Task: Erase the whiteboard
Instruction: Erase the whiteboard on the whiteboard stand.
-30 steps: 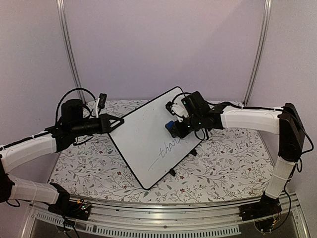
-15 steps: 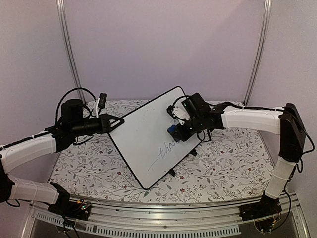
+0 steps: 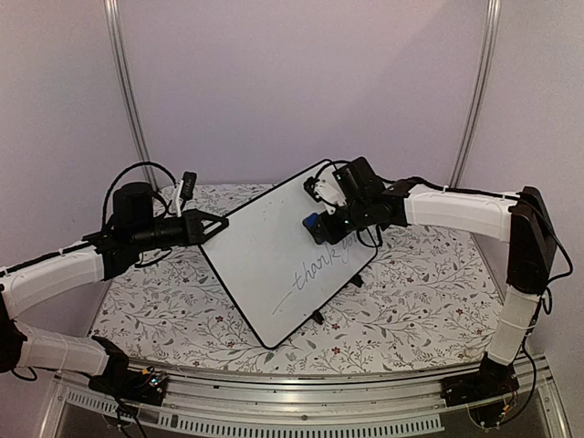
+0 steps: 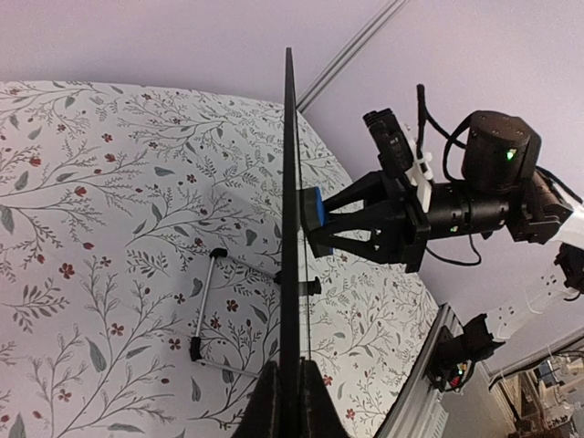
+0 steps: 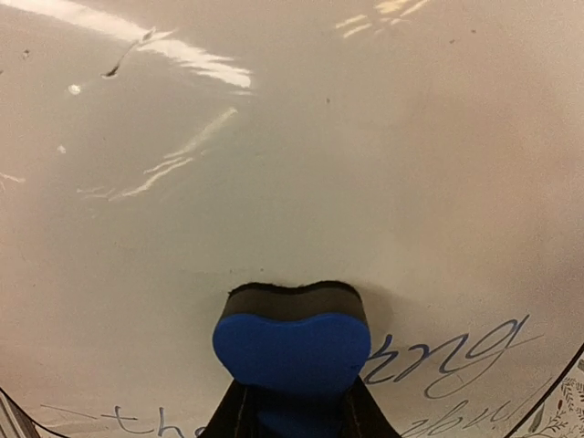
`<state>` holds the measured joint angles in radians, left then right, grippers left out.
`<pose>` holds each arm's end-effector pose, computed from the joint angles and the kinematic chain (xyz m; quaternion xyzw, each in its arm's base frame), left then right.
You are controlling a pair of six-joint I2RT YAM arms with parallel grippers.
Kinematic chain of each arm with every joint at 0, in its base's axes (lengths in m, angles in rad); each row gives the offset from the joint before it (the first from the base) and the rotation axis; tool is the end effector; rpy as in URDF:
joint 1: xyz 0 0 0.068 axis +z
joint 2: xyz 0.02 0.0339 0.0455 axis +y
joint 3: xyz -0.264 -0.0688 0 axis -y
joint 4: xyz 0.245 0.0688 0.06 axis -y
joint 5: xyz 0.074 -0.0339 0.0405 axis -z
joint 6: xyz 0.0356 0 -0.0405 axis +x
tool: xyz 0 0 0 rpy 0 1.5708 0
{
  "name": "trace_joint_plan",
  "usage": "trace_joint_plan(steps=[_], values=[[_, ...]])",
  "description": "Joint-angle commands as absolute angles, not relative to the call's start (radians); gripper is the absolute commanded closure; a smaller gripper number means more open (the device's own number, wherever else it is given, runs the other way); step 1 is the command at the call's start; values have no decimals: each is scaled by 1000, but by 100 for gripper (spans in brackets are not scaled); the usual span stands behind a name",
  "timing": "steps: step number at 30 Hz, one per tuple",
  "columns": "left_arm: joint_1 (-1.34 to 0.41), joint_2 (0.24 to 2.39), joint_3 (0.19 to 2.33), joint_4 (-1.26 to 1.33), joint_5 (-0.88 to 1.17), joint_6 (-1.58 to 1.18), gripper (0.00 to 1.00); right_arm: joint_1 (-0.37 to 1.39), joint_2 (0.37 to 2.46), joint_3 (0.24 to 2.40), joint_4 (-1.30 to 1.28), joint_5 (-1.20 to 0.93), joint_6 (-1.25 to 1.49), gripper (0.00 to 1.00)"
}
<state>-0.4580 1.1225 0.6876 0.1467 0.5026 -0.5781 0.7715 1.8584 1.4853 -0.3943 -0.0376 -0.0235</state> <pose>0.2202 -0.1276 0.2727 0.1019 0.7837 -0.4600 0.4047 0.3028 0.2964 0.2572 -0.3630 0.8456 0.1589 0.3576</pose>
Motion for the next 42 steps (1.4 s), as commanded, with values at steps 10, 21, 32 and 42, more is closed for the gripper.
trace_joint_plan(steps=[10,21,32,42], values=[[-473,1098,709,261,568,-543,100,764,1800,1270,-384,-30,-5,100],[-473,1090,709,256,567,-540,100,747,1874,1498,-412,30,-15,100],[-473,1090,710,255,566,-538,100,744,1877,1402,-418,-25,-10,100],[-474,1098,709,260,568,-543,100,744,1777,1198,-351,-24,43,100]])
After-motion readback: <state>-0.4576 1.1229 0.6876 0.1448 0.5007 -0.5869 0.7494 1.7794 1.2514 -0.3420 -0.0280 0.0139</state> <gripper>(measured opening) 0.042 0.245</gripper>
